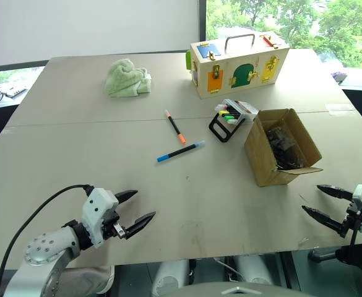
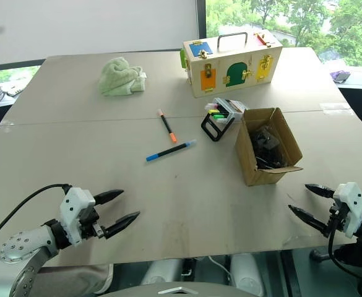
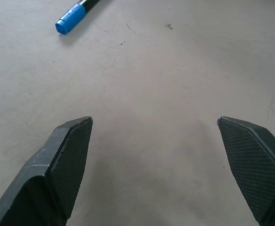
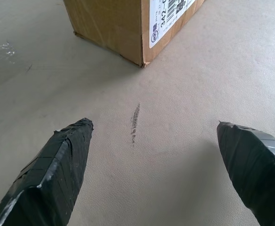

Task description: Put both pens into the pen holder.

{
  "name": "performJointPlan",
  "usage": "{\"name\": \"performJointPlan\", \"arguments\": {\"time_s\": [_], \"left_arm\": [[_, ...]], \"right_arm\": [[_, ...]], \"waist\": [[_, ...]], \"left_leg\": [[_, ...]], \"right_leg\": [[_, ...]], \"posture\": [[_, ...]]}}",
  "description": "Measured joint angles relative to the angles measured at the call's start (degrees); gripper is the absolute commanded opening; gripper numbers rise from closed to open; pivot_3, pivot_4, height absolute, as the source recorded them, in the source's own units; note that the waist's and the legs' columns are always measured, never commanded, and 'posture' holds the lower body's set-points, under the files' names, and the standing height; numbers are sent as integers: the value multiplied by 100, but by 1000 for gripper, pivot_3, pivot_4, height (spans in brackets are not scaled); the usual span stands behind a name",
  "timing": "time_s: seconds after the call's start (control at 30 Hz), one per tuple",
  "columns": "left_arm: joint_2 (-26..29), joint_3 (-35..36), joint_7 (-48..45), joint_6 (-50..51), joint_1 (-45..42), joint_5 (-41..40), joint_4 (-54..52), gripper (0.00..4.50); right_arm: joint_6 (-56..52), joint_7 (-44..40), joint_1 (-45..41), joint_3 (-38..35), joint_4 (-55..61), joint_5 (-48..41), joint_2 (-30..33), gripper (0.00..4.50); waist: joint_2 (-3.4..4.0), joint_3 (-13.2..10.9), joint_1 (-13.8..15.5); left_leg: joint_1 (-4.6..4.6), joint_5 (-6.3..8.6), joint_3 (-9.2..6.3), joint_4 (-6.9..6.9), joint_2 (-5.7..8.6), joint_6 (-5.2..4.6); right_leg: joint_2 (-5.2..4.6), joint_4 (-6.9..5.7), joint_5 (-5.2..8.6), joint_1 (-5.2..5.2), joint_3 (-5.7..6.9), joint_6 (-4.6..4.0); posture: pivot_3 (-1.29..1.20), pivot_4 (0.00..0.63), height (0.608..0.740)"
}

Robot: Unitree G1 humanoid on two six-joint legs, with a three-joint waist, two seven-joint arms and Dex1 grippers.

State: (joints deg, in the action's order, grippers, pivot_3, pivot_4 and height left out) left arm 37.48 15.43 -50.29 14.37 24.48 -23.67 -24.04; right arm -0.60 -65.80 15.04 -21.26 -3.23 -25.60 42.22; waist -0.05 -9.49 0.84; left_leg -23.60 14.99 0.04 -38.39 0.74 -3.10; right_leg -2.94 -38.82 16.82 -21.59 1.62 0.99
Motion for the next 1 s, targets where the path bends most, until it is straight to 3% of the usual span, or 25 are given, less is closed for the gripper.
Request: {"name": "performJointPlan", "arguments": {"time_s": [0.73, 0.9, 1.0], "left_arm": [[62, -9, -189, -117, -382, -15, 359, 4429], [205, 90, -452, 76, -677, -456, 377, 4429], [465, 539, -545, 370, -1106, -1016, 309, 4429]], "right_arm": [[-1, -50, -452, -215, -384, -143, 254, 4500], [-842, 468, -947, -422, -182, -515, 328, 4500], [-2040, 1008, -1418, -733, 297, -1004, 874, 4500]], "waist": [[1, 1, -1], [4, 0, -12], [5, 0, 1]], "left_leg": [[2, 0, 0, -2, 0, 0], [0, -1, 0, -4, 0, 1], [-1, -1, -2, -5, 0, 1]], "right_leg": [[3, -4, -1, 1, 0, 1], [3, -8, -1, -1, 0, 1], [3, -9, -1, -2, 4, 0]], "posture": [[0, 150, 740], [0, 150, 740], [0, 150, 740]]}}
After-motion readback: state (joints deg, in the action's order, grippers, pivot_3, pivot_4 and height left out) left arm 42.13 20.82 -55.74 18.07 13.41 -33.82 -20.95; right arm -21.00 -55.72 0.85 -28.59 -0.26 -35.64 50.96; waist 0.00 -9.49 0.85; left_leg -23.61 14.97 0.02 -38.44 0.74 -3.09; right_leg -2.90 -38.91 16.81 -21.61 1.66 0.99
